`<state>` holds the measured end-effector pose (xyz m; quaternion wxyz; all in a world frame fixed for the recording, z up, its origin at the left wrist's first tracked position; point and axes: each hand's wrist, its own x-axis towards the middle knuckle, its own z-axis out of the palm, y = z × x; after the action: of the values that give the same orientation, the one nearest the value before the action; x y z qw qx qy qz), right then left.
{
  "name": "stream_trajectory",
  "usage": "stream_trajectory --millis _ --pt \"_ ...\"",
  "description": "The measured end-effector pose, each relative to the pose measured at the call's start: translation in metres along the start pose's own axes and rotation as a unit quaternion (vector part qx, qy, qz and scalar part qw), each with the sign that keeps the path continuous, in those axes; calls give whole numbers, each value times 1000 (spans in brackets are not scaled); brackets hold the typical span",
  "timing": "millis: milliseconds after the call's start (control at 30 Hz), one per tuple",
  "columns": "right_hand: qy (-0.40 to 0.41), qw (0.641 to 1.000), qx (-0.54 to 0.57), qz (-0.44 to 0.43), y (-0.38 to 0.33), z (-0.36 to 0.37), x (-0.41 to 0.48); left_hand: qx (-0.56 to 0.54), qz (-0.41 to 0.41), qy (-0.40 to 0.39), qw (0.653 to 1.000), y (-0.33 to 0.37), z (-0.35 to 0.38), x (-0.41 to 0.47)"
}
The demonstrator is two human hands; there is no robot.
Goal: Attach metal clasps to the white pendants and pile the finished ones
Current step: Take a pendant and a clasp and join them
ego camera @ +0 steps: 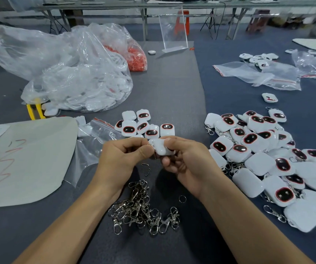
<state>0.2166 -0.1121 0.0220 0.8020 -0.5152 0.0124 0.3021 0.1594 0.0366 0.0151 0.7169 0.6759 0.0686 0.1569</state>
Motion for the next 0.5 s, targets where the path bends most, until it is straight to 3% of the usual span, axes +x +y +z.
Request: stream_trajectory --millis 100,233,300,367,433,500 --pt "27 998 -40 -49 0 -1 -1 166 54 27 984 -1 -3 0" --pt "56 986 -100 -123 6 2 -2 377 173 31 909 1 -7 -2" --pt "69 977 -139 -147 9 4 -2 475 217 26 852 1 -7 -5" --pt "69 974 -149 -155 10 6 -2 515 250 35 819 0 -6 -7" --pt "56 984 -105 -130 8 7 -3 458 229 69 856 0 -6 -7" --pt "41 994 -44 -90 4 7 -4 320 177 82 927 2 -5 -4"
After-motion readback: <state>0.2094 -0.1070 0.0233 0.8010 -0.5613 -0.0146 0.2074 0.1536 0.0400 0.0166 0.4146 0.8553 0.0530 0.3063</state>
